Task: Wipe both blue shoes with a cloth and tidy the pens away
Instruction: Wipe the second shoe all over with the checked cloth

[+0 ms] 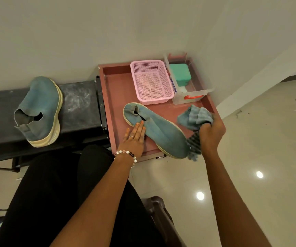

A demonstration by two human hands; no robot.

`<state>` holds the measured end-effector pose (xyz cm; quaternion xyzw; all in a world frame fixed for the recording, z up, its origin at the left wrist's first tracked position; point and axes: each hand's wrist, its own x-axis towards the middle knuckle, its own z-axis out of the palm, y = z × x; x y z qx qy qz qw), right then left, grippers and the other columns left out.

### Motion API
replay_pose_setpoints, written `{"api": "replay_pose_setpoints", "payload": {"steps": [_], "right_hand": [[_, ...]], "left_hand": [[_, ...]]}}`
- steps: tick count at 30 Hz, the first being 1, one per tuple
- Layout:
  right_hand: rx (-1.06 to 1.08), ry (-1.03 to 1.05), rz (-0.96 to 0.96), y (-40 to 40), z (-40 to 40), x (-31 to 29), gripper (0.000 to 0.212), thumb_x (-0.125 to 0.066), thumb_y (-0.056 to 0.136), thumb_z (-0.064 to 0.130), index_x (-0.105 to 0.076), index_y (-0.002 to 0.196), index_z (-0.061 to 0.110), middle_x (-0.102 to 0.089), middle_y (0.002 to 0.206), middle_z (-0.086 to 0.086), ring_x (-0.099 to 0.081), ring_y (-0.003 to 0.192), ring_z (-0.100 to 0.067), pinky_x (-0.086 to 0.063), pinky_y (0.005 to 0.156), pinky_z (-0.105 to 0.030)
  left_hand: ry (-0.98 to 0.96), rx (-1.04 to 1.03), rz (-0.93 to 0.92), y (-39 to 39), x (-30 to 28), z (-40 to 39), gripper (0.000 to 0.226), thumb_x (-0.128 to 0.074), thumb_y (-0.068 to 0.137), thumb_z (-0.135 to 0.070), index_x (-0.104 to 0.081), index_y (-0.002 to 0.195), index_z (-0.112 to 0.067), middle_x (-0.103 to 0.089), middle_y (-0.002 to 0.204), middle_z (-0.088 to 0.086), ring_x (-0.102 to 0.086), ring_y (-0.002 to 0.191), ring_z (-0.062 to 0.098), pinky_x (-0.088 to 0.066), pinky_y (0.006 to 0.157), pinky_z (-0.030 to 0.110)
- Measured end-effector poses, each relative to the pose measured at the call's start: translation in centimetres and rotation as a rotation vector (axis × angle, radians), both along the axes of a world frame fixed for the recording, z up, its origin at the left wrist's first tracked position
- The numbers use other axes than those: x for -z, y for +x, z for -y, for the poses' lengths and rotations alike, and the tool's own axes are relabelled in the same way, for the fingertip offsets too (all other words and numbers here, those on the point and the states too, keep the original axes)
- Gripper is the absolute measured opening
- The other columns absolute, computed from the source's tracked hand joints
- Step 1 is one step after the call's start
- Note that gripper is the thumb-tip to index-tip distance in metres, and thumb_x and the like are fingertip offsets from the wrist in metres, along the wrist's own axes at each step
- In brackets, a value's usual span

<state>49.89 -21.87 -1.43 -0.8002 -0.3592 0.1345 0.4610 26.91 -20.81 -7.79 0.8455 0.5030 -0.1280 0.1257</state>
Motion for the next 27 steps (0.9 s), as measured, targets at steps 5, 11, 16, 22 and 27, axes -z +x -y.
{"api": "replay_pose_setpoints", "payload": {"steps": [5,11,16,22,27], "right_hand": [[-0.556,-0.558,0.207,-0.8,0.1,5.0,0.036,-0.057,0.09,0.02,-0.056,0.126,0.012,-0.064,0.108,-0.014,-0.057,0.102,-0.033,-0.046,0.085,-0.037],[-0.576,-0.571,-0.004,-3.4,1.2,5.6,0.044,-0.074,0.074,0.017,-0.065,0.116,0.018,-0.068,0.104,-0.008,-0.058,0.101,-0.028,-0.039,0.081,-0.025],[-0.545,-0.476,-0.023,-7.5,3.5,6.1,0.04,-0.078,0.071,0.021,-0.067,0.11,0.015,-0.071,0.098,-0.004,-0.062,0.091,-0.023,-0.045,0.08,-0.032],[-0.145,-0.326,-0.075,-7.0,3.2,4.0,0.025,-0.055,0.079,0.0,-0.071,0.097,0.007,-0.071,0.089,-0.014,-0.064,0.081,-0.032,-0.048,0.07,-0.033],[-0.256,-0.028,-0.09,-8.4,0.5,3.5,0.027,-0.065,0.086,0.019,-0.061,0.112,0.011,-0.066,0.101,-0.002,-0.06,0.09,-0.016,-0.05,0.081,-0.029]], "left_hand": [[-0.056,-0.016,0.034,-0.5,-0.7,0.1,0.072,-0.025,0.093,0.007,0.017,0.149,-0.005,0.03,0.155,0.007,0.019,0.146,0.024,0.004,0.118,0.044],[-0.025,-0.154,0.189,-0.3,-1.8,-0.6,0.08,-0.043,0.088,0.002,0.005,0.152,-0.007,0.004,0.161,0.008,0.008,0.148,0.022,-0.001,0.12,0.045],[0.038,-0.577,0.607,-1.3,-2.5,-0.9,0.033,-0.048,0.093,-0.005,-0.053,0.125,-0.007,-0.062,0.11,0.019,-0.058,0.104,0.035,-0.047,0.087,0.039],[-0.058,-0.663,0.618,-1.3,-2.3,-1.0,0.039,-0.054,0.095,-0.021,-0.048,0.133,-0.011,-0.064,0.107,0.017,-0.061,0.1,0.034,-0.051,0.086,0.041],[-0.104,-0.389,0.34,-0.6,-1.2,-0.6,0.088,-0.055,0.094,-0.036,0.007,0.153,-0.014,0.007,0.161,0.009,0.0,0.148,0.026,-0.014,0.119,0.041]]}}
